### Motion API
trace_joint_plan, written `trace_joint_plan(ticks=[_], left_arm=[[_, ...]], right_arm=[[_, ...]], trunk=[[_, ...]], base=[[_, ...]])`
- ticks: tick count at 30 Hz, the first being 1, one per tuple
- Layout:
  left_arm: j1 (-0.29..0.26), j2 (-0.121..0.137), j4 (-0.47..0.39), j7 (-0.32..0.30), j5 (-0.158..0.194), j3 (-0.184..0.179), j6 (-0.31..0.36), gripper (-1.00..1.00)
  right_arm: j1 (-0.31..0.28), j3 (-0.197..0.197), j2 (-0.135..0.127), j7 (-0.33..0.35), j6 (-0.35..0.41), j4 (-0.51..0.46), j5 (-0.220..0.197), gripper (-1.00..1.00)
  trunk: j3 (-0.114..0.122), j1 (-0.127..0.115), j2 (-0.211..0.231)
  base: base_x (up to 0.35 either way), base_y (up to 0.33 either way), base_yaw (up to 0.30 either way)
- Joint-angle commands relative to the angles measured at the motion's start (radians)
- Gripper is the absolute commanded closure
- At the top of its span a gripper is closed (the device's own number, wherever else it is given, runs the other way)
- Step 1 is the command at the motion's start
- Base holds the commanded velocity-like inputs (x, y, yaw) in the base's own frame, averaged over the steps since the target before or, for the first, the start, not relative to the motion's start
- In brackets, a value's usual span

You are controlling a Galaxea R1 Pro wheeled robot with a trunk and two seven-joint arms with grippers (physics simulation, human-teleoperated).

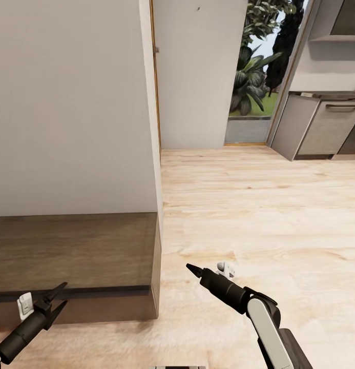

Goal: Place each of the two pumpkins and all three candles from the living room inside a cabinet in the living room (use any cabinet), then make sure every cabinet is closed, and position the cauldron so it is next to a table in the living room.

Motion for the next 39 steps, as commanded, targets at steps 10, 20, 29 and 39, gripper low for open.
trace_joint_plan(ticks=[10,20,29,39], left_arm=[[0.000,0.000,0.000,0.005,0.007,0.001,0.001,-1.00],[0.000,-0.001,0.000,0.008,0.007,0.001,0.001,-1.00],[0.000,-0.001,0.000,0.005,0.007,0.001,-0.001,-1.00],[0.000,-0.002,0.000,0.007,0.007,0.001,-0.001,1.00]], right_arm=[[0.000,-0.002,0.001,0.004,0.004,0.001,0.004,-1.00],[0.000,-0.002,0.001,0.005,0.004,0.001,0.004,-1.00],[0.000,-0.002,0.000,0.003,0.005,0.001,0.003,-1.00],[0.000,-0.002,0.001,0.002,0.005,0.001,0.004,-1.00]], trunk=[[-0.001,0.000,0.000],[-0.001,0.000,0.000],[-0.001,0.000,0.000],[-0.001,0.000,0.000]], base=[[-0.027,0.000,0.000],[-0.015,0.000,0.000],[0.000,0.000,0.000],[0.000,0.000,0.000]])
